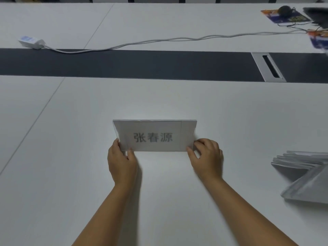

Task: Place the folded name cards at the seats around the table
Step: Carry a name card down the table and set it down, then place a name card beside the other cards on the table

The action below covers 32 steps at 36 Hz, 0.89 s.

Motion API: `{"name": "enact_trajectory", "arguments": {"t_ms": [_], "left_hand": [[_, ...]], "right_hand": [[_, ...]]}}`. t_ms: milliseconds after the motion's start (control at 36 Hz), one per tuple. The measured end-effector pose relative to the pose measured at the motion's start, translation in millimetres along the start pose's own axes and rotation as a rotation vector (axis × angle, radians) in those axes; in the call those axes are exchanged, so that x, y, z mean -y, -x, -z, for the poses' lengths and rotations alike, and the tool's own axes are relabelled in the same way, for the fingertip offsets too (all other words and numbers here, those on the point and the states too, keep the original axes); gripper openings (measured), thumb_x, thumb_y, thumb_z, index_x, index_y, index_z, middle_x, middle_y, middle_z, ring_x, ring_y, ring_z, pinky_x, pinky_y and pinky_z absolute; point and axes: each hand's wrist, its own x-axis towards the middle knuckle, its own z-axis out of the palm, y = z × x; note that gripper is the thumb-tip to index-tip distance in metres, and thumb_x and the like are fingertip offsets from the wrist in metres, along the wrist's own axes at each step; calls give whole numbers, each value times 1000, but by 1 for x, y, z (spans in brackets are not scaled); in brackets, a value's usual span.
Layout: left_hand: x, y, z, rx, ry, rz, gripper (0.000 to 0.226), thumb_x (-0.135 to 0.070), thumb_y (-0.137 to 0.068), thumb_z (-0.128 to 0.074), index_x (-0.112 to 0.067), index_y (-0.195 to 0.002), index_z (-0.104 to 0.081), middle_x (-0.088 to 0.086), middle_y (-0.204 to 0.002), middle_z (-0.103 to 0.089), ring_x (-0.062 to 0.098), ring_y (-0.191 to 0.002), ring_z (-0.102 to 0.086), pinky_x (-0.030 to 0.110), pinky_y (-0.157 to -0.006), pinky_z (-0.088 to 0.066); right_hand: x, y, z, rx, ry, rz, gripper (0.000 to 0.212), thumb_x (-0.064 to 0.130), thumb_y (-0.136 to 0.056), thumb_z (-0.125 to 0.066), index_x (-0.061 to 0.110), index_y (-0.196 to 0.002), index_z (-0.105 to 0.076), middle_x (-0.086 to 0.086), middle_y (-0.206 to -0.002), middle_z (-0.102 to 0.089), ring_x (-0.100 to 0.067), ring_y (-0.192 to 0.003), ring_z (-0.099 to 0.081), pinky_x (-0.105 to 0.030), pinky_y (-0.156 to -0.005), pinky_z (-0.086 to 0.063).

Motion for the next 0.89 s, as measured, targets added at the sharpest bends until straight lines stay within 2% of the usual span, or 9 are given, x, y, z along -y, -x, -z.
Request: {"name": "enact_trajectory", "arguments": {"t_ms": [222, 361, 500, 528, 611, 667, 750, 806, 889], "left_hand": [[-11, 11, 13, 24, 72, 53, 53, -5, -85, -50, -3, -134, -29, 18, -131, -43, 23, -104, -48, 28, -89, -33], [-10, 49, 28, 109, 72, 44, 51, -3, -84, -50, -2, -132, -31, 20, -128, -42, 28, -103, -49, 38, -95, -36], [-13, 120, 27, 280, 38, -3, 56, -16, -77, -56, 5, -125, -39, 28, -125, -45, 39, -113, -48, 40, -95, -35], [-16, 135, 23, 340, 32, -27, 59, -23, -74, -56, 8, -122, -41, 30, -121, -48, 41, -111, -50, 39, -94, -35], [-41, 179, -3, 495, 66, -114, 76, -48, -64, -42, 4, -119, -46, 23, -117, -52, 33, -103, -53, 26, -90, -40], [-58, 191, -13, 560, 155, -175, 71, -51, -63, -44, -12, -122, -43, 4, -120, -50, 16, -106, -50, 5, -85, -38], [-115, 211, -44, 649, 284, -251, 58, -41, -72, -61, -39, -119, -26, -18, -122, -40, -8, -107, -44, 4, -82, -37], [-160, 223, -65, 680, 324, -287, 63, -35, -76, -62, -47, -120, -18, -22, -126, -33, -14, -111, -37, 9, -90, -33], [-210, 229, -89, 669, 344, -344, 63, -38, -80, -56, -49, -124, -12, -25, -133, -23, -4, -125, -29, 23, -106, -27]], "right_hand": [[6, 8, 18, 66, -124, -98, 61, 53, -66, -42, 10, -105, -62, -8, -106, -67, -29, -103, -56, -35, -85, -43], [-13, 57, 61, 53, -287, -195, 59, 47, -70, -44, 3, -105, -61, -12, -106, -64, -15, -102, -53, -27, -89, -43], [-69, 116, 138, -90, -275, -237, 53, 47, -74, -47, 1, -95, -64, 23, -91, -52, -10, -92, -50, -6, -85, -34], [-81, 120, 157, -121, -238, -245, 58, 53, -77, -46, 0, -94, -64, 19, -90, -55, -13, -89, -53, -4, -83, -33], [-120, 124, 220, -231, -184, -325, 82, 71, -75, -33, -3, -94, -62, -9, -95, -59, -26, -81, -56, 3, -79, -30], [-134, 114, 242, -297, -182, -380, 86, 75, -70, -38, -1, -105, -57, -8, -99, -54, -27, -85, -51, 3, -77, -30], [-175, 85, 276, -327, -256, -496, 65, 33, -76, -65, 8, -130, -37, -6, -127, -48, -31, -114, -44, -18, -95, -32], [-201, 59, 294, -245, -394, -554, 71, 13, -80, -63, 16, -138, -22, -8, -146, -29, -29, -131, -29, -35, -106, -26], [-226, 28, 299, -56, -586, -518, 71, 9, -82, -59, 23, -139, -19, -1, -149, -24, -20, -135, -24, -28, -105, -22]]}}
